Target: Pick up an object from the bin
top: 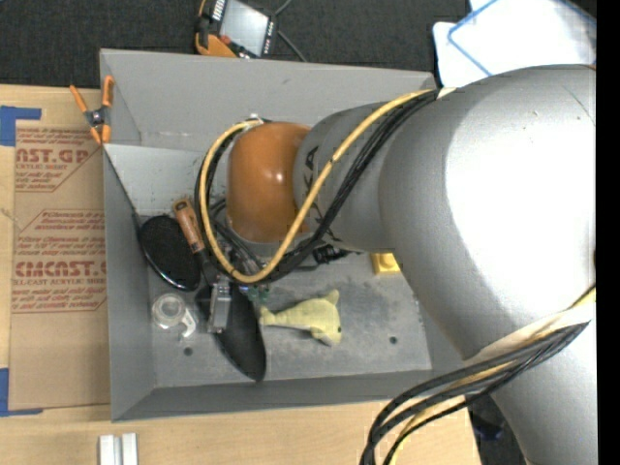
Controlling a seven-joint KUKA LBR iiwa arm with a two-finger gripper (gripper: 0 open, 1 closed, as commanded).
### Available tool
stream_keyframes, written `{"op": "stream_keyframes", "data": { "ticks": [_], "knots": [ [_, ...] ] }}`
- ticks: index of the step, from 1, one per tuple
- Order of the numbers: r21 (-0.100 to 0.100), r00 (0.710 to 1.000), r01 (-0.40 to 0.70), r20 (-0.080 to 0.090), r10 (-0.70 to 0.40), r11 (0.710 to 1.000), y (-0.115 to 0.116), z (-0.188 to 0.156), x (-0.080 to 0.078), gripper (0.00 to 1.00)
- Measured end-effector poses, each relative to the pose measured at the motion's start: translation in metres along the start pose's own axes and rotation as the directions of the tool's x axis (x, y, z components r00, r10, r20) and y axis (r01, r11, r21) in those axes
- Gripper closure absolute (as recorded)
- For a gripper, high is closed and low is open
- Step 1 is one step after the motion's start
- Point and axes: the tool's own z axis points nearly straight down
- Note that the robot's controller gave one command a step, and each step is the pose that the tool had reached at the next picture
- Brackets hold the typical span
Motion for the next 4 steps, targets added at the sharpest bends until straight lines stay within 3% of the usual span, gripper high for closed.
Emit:
{"op": "stream_keyframes", "data": {
  "ticks": [1, 2, 3, 4],
  "knots": [
    [0.004, 0.987, -0.161, -0.011, 0.161, 0.987, 0.006, 0.007, -0.016, 1.0],
    [0.004, 0.987, -0.161, -0.01, 0.161, 0.987, 0.006, 0.007, -0.016, 1.0],
    [0.001, 0.972, -0.234, -0.007, 0.234, 0.972, -0.001, 0.005, -0.006, 1.0],
    [0.004, 0.985, -0.17, -0.011, 0.17, 0.985, -0.004, 0.004, -0.007, 1.0]
  ]
}}
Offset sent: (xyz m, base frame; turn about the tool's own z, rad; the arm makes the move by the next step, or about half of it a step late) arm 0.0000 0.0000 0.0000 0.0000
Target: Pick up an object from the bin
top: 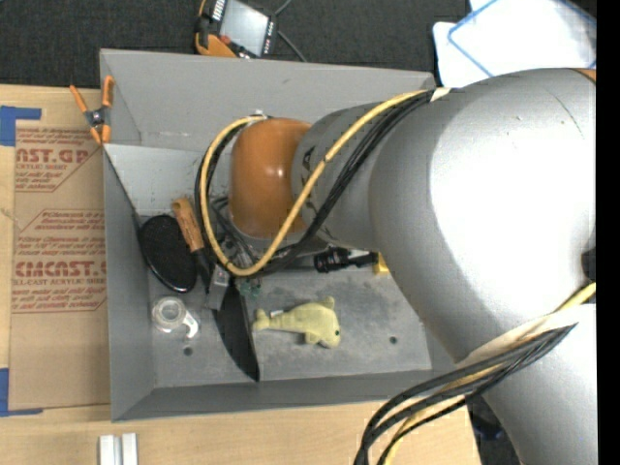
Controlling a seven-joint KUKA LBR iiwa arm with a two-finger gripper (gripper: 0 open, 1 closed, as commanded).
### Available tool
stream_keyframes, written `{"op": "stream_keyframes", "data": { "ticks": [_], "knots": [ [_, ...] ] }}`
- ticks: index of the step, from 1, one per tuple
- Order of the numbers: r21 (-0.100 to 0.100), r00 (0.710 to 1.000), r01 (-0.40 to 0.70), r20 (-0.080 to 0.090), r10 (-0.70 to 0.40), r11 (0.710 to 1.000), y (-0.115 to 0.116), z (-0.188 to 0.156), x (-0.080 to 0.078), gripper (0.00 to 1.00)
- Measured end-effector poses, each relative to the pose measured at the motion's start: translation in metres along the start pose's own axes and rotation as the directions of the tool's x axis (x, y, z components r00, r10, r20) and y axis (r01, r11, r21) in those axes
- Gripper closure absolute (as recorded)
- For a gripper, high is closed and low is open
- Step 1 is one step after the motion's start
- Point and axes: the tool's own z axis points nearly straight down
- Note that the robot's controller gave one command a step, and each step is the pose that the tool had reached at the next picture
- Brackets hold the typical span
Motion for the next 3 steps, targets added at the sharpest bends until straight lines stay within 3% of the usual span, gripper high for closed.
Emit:
{"op": "stream_keyframes", "data": {
  "ticks": [1, 2, 3],
  "knots": [
    [0.0, 1.0, 0.0, 0.0, 0.0, 1.0, 0.0, 0.0, 0.0, 1.0],
    [0.001, 1.0, -0.014, -0.003, 0.014, 1.0, 0.004, -0.094, 0.003, 1.0],
    [0.001, 1.0, -0.012, 0.0, 0.012, 1.0, -0.004, -0.154, -0.018, 1.0]
  ]
}}
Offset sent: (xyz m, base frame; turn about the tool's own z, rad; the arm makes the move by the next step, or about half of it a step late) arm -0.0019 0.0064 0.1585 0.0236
